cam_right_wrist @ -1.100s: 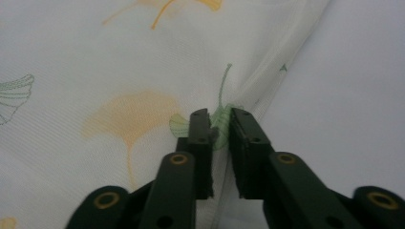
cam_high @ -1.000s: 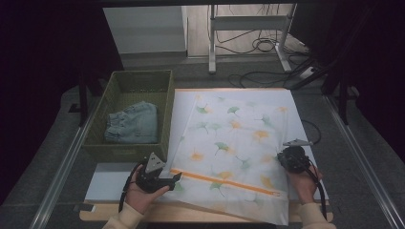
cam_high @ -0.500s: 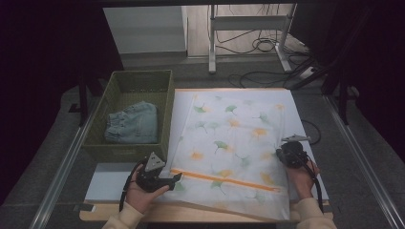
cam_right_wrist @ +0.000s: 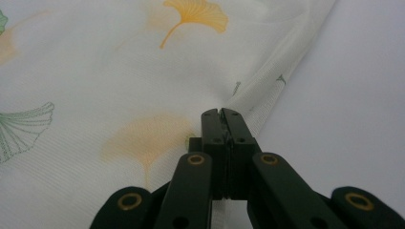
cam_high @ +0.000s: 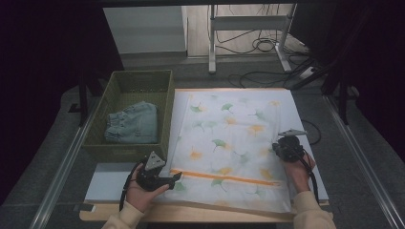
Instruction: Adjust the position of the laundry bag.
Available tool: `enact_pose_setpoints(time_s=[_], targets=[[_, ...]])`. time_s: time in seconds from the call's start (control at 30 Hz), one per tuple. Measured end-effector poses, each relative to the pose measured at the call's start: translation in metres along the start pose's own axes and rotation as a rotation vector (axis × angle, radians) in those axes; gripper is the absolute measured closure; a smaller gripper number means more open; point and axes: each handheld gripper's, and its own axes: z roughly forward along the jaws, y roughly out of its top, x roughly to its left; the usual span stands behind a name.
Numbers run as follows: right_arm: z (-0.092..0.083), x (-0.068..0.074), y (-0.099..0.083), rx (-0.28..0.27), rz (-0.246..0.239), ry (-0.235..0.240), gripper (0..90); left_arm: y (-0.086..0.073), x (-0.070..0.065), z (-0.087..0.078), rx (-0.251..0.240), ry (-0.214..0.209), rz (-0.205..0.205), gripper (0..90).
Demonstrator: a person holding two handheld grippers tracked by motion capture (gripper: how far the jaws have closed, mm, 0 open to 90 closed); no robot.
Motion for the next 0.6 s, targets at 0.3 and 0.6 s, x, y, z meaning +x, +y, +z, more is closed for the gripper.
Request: enact_pose_setpoints(time_s=[0.3, 0.6], targets=[[0.009, 0.003, 0.015, -0.012, -0.022, 0.004, 88.5, 0.001, 0.001, 0.001, 0.002, -0.001, -0.004, 24.4], [0.021, 0.002, 0.031, -0.027, -0.013, 0.014, 88.5, 0.001, 0.003, 0.002, 0.005, 0.005, -0.01, 24.4]])
